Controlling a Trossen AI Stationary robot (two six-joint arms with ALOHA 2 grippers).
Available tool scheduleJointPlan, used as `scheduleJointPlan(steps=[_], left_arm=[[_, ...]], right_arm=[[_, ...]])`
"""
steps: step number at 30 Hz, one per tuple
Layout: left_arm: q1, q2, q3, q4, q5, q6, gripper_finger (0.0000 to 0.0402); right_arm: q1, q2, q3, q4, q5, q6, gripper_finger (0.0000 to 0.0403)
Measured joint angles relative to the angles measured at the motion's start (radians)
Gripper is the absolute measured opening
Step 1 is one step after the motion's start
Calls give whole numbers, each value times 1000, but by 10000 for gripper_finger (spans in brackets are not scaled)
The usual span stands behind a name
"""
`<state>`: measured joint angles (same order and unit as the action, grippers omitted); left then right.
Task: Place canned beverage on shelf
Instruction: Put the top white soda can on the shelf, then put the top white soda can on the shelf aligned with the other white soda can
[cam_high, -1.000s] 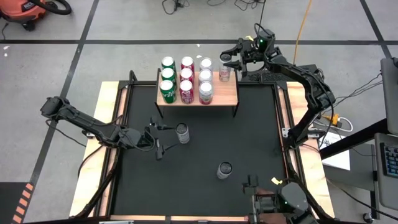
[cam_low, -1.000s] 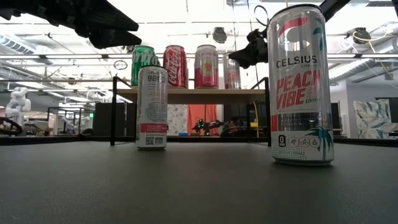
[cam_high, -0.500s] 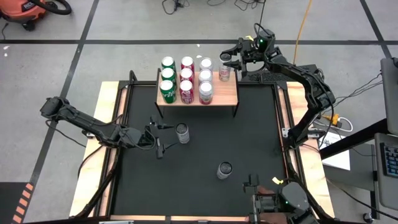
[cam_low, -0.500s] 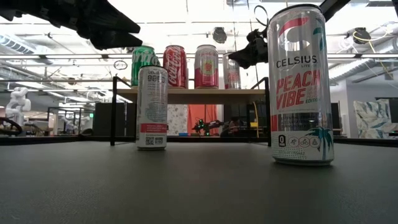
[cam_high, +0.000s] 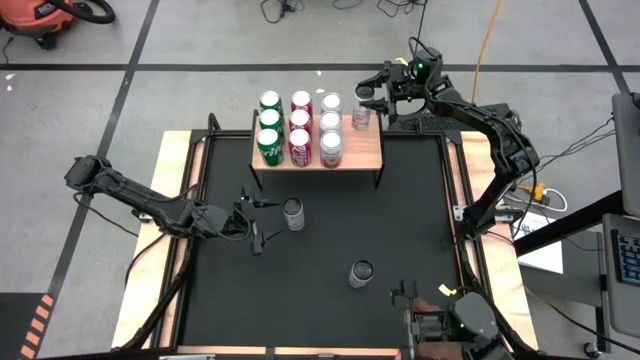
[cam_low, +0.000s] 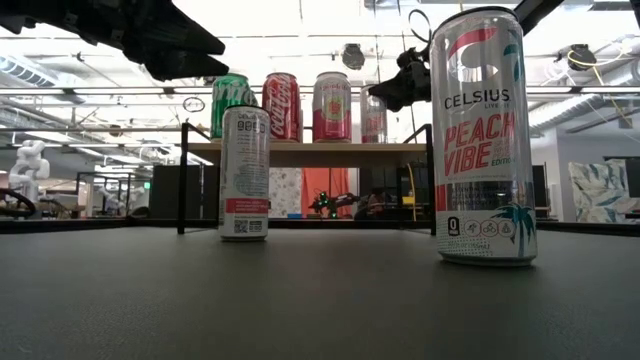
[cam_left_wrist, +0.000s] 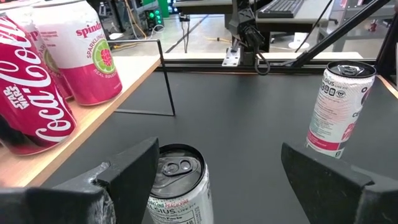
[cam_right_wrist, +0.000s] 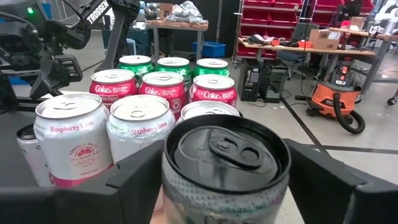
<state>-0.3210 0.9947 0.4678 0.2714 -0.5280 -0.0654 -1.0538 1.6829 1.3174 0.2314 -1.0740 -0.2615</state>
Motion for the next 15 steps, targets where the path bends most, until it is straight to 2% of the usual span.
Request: scheduleJointPlan(steps=[15], left_arm=[[0,0,0,-11,0,1,338]], right_arm=[[-8,-29,13,0,25,52,330]])
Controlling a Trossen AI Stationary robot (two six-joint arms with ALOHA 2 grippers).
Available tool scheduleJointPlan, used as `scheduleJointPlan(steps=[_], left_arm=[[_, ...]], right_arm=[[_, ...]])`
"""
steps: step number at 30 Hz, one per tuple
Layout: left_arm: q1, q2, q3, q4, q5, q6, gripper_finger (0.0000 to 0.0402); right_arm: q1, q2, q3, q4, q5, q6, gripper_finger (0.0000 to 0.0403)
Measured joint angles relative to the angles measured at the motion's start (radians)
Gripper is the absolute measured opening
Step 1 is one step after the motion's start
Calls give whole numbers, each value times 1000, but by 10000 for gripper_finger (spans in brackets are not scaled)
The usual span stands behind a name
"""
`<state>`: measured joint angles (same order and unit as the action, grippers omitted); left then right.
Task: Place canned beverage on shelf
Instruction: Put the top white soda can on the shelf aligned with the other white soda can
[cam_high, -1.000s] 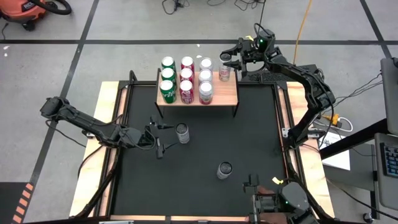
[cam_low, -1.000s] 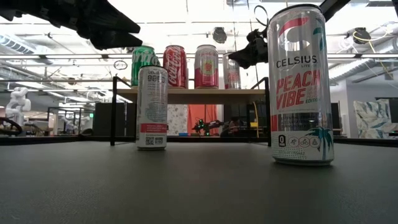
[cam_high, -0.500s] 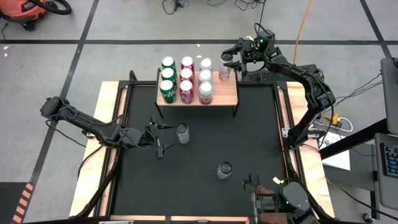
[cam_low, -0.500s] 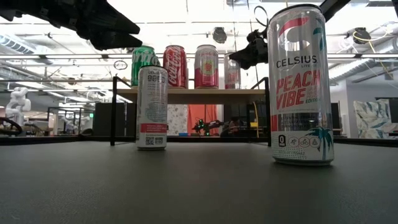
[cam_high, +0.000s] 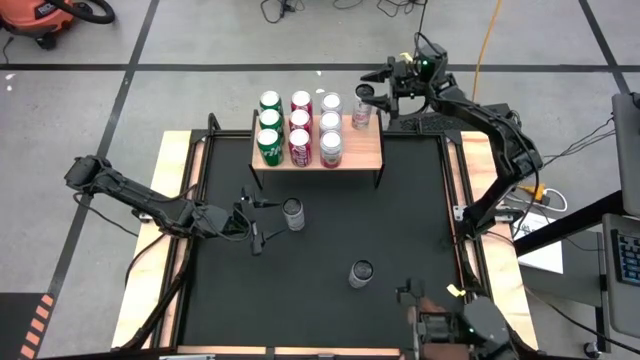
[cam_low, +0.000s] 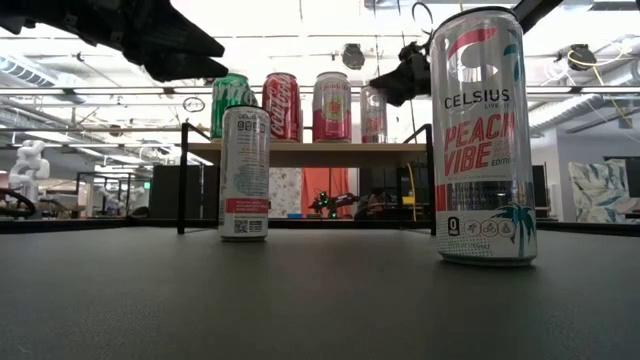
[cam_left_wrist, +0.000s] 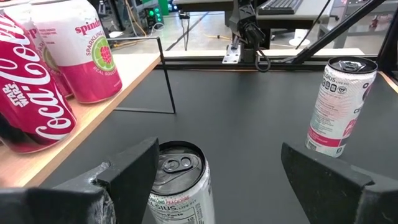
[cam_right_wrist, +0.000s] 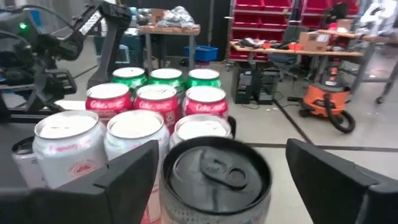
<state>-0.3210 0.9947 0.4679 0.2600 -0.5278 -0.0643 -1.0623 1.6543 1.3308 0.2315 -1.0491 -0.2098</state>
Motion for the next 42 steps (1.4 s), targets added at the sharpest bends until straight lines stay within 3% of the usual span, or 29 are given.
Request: scheduleJointPlan(steps=[9,14,18,28,33,38,42], left_arm=[[0,0,0,-3,0,1,338],[0,0,0,3,0,0,338],[0,0,0,8,0,-1,337],[0,0,0,12,-4,-2,338],[0,0,0,17,-31,-7,338],[0,0,0,20,-47,-9,338],[1,0,0,23,-161,-33,338]], right_arm=[[-12,-146,1,-145,63,-38,336],[9,-295,1,-318,250,-107,335],[66,-418,2,-430,337,-141,334],[271,-623,-4,-706,340,-95,334],[440,-695,-134,-633,376,-14,334],[600,-800,-346,-474,545,39,334],[724,-860,-523,-305,646,72,334]])
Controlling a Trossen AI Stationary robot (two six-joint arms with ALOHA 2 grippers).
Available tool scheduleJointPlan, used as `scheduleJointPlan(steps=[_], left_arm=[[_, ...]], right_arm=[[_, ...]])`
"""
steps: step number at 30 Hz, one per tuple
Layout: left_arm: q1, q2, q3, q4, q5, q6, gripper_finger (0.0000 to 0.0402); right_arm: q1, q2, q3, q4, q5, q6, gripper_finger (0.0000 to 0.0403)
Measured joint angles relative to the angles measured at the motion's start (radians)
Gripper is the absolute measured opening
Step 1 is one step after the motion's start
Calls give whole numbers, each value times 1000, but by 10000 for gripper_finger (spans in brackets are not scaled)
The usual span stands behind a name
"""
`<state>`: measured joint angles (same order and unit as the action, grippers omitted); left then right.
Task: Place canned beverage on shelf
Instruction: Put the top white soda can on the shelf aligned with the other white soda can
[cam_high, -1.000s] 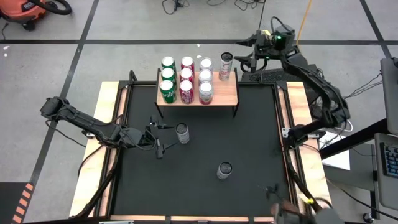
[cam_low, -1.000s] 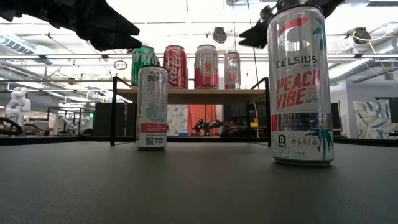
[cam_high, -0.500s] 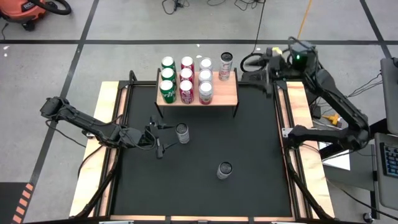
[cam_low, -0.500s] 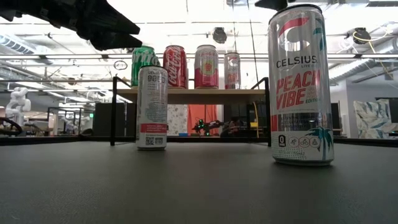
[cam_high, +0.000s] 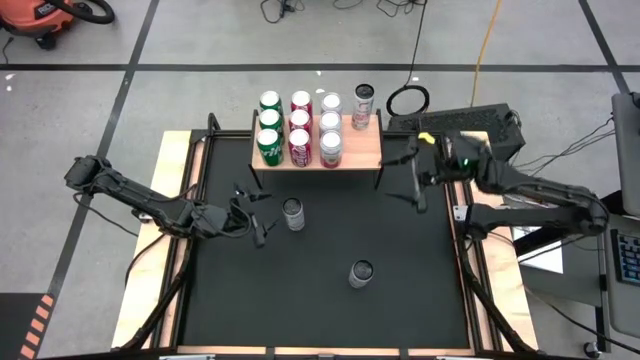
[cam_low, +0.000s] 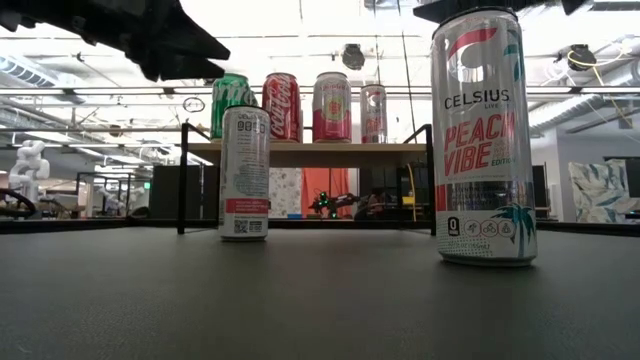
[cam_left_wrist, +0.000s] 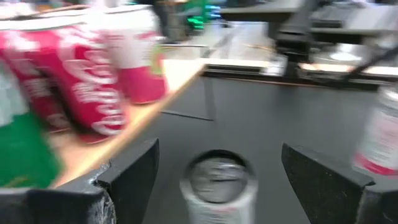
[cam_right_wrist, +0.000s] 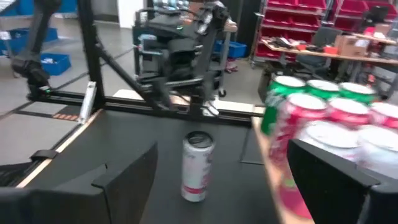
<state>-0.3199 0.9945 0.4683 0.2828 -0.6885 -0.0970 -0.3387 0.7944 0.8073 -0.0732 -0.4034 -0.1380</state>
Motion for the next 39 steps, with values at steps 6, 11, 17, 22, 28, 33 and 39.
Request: scheduleJointPlan(steps=[6,11,17,22,28,33,39], left_arm=[[0,0,0,-6,-7,-61,338],[-1,0,0,-21,183,-108,338],[-1,2,0,-121,194,-108,338],[-1,21,0,-125,167,-78,338],[-1,25,1,-118,109,-54,346],[19,25,1,-38,115,-38,370],[58,55,20,-42,136,-22,389]], right_arm=[[151,10,-154,196,165,23,334],[249,80,-175,234,257,73,334],[368,228,-177,321,358,82,334],[436,378,-177,512,477,78,334],[458,545,-177,712,579,154,334],[459,625,-177,794,590,200,334],[459,665,-164,802,590,228,334]])
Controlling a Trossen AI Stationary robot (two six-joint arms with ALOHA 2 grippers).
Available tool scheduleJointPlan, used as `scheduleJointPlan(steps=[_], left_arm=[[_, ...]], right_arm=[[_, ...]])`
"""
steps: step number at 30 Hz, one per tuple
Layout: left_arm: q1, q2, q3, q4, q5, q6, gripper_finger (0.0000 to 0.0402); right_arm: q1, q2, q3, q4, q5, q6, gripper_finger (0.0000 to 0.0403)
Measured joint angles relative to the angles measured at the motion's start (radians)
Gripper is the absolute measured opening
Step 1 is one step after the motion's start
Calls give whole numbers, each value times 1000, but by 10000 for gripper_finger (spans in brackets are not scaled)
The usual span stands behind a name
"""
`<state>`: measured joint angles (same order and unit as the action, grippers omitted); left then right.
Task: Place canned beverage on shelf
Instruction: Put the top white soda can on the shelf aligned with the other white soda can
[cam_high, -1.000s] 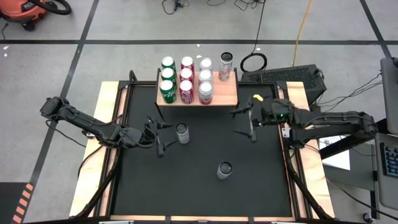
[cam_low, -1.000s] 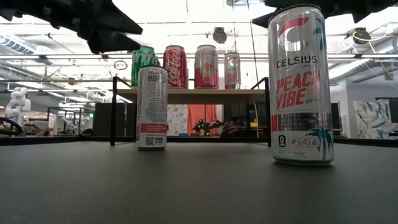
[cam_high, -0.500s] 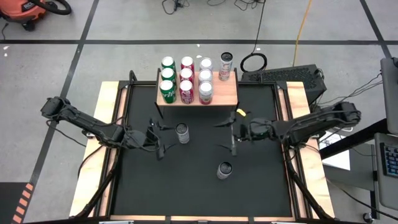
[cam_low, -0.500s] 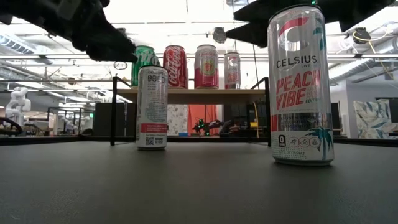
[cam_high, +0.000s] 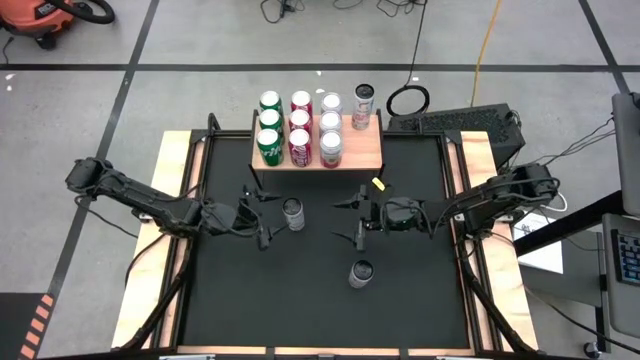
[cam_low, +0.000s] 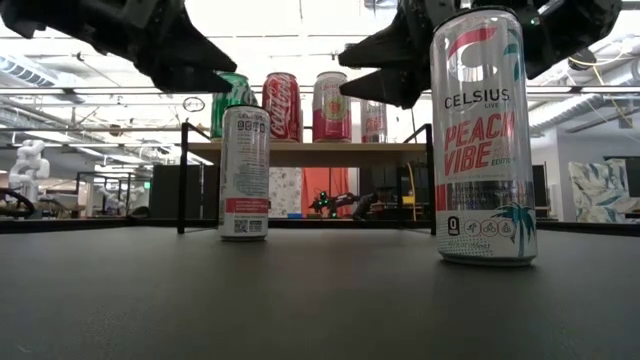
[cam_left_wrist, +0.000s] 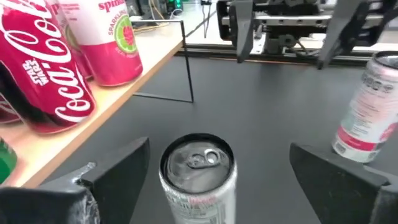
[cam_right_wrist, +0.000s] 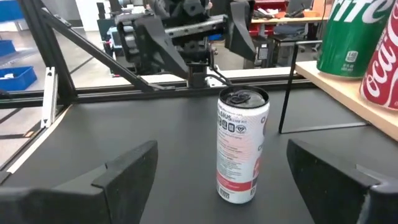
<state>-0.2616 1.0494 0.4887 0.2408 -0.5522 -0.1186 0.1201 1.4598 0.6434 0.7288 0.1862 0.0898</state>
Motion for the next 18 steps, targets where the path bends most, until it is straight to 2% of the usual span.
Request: scheduleJointPlan(steps=[10,18], left_arm=[[25,113,36,-45,22,-1,389],[69,123,36,-38,9,-6,389]], right_arm=[[14,1,12,-2,-1,-26,334],[25,0,12,0,-3,-26,334]])
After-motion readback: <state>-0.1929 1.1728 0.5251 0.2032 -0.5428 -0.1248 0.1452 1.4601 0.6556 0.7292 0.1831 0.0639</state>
